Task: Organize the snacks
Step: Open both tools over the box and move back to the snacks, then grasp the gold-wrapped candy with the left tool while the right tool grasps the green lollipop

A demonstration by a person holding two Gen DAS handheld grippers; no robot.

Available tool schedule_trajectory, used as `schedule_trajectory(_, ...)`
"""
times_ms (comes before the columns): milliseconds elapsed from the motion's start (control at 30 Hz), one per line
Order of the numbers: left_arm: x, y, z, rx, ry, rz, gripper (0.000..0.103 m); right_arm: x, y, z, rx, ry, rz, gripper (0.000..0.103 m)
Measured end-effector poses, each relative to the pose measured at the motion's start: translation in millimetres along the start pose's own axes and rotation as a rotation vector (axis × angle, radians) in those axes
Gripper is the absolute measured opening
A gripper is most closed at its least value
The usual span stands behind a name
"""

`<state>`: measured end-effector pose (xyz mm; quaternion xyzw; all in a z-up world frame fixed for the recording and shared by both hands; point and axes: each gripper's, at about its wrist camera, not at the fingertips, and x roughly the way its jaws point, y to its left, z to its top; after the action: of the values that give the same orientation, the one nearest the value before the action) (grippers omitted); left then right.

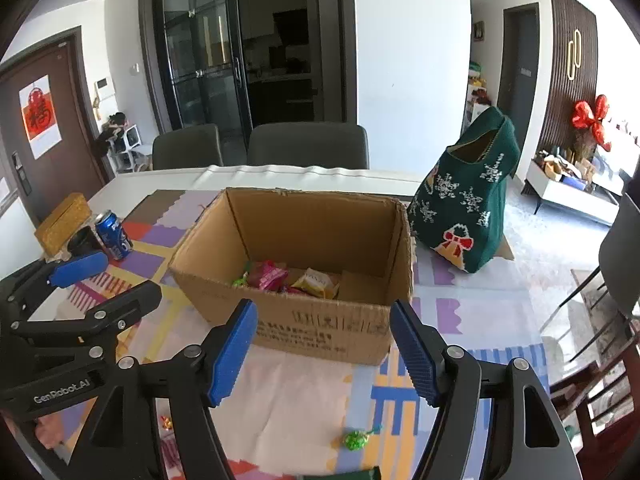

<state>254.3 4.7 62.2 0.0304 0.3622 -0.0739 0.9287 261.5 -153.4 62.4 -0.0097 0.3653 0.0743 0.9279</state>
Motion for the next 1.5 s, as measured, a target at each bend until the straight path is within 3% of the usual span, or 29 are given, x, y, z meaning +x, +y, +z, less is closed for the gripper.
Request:
schedule_trajectory(367, -25.5, -5.5, -39.6, -0.026, -0.016, 0.035, 0.080, -26.2, -0.9, -40.5, -0.001, -0.020, -0.047, 0.070)
schedule_trajectory(567, -21.0, -5.0, -68.0, -0.044, 0.030, 0.065, 0.080, -25.3, -4.2, -63.1, 0.018, 0.005, -0.057, 0.070)
schedule_trajectory(733, -10.2, -0.3, -88.6, -0.077, 0.089, 0.062, 0.080, -13.2, -5.2, -80.6, 0.024, 0.061, -0.066, 0.070)
schedule_trajectory(1033, 11.7, 0.6, -119.9, -0.049, 0.171, 0.104, 0.080, 9.9, -12.2, -113.2, 0.068, 0.163, -0.085, 0.070)
schedule_trajectory(1367, 45.8, 8.9, -148.6, -0.078, 0.292, 0.093, 0.079, 41.6, -20.4, -139.7, 0.100, 0.274, -0.125, 0.070)
schedule_trajectory(1500, 56.9, 15.6, -153.2, -0.091, 0.314, 0.105, 0.073, 52.5, -16.9, -144.1, 0.091, 0.292, -0.138, 0.070)
